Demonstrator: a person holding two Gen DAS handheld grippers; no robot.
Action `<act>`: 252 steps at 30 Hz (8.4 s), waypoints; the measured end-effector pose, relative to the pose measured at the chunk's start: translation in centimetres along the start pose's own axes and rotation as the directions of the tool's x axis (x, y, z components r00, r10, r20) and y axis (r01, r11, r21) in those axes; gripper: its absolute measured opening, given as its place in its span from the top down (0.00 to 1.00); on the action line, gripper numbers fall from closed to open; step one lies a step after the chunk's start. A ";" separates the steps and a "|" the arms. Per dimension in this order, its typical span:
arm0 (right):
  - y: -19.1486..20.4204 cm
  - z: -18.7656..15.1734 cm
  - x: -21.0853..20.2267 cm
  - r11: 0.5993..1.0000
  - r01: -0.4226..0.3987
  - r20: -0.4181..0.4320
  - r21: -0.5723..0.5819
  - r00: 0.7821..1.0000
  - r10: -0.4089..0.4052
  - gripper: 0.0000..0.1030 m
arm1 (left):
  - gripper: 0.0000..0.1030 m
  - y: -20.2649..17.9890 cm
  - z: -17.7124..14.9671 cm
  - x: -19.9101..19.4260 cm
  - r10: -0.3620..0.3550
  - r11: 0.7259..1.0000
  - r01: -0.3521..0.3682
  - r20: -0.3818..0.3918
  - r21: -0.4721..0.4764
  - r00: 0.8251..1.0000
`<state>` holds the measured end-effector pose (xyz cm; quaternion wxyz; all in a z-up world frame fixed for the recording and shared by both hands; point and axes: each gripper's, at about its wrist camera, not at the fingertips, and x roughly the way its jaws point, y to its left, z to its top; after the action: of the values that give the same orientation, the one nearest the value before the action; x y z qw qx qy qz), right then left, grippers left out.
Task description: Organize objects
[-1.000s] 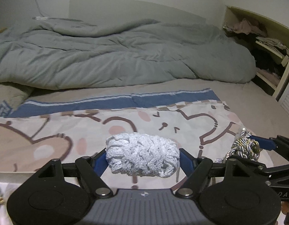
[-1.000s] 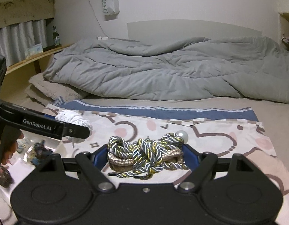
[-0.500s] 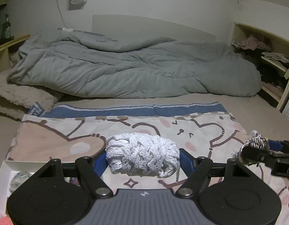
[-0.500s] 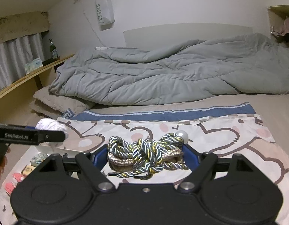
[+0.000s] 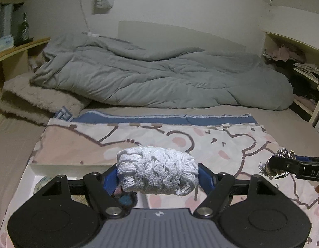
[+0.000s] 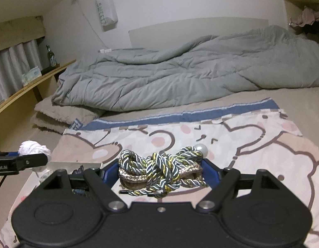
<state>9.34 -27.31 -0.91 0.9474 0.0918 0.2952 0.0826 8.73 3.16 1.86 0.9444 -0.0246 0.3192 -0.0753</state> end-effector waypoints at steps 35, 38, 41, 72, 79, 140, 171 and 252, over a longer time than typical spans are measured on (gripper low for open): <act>15.8 -6.0 7.5 0.858 -0.431 -0.301 -0.279 0.888 0.348 0.20 | 0.24 11.7 -5.0 7.6 -0.103 0.978 0.039 -0.313 -0.203 0.944; 17.0 -6.7 8.2 0.832 -0.467 -0.340 -0.300 0.867 0.364 0.20 | 0.24 12.5 -5.4 8.6 -0.120 0.970 0.037 -0.339 -0.240 0.933; 18.1 -7.5 9.0 0.811 -0.501 -0.381 -0.303 0.843 0.379 0.20 | 0.24 12.8 -5.6 9.3 -0.118 0.965 0.025 -0.349 -0.260 0.930; 19.3 -8.0 10.0 0.799 -0.480 -0.422 -0.363 0.849 0.319 0.08 | 0.01 12.9 -6.1 8.0 -0.039 0.973 -0.046 -0.362 -0.224 0.931; 18.8 -7.0 8.5 0.819 -0.456 -0.372 -0.348 0.869 0.326 0.03 | 0.00 12.4 -5.4 5.0 -0.022 0.973 -0.049 -0.304 -0.224 0.952; 11.8 -6.1 -5.8 0.941 -0.195 -0.128 -0.277 0.978 0.165 0.00 | 0.00 4.7 -10.1 -14.5 0.300 0.952 -0.300 -0.007 -0.069 0.954; 11.3 -7.0 -4.3 0.948 -0.197 -0.213 -0.252 0.966 0.144 0.00 | 0.00 4.2 -10.6 -12.8 0.288 0.956 -0.291 -0.090 -0.025 0.954; 11.4 -7.1 -4.6 0.942 -0.205 -0.214 -0.267 0.965 0.150 0.00 | 0.00 4.7 -10.6 -12.6 0.275 0.958 -0.282 -0.125 -0.043 0.953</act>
<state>0.33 -16.33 -1.55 0.9067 -0.0283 0.3598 0.2184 -7.05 9.85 0.53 0.9238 -0.0031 0.3768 0.0670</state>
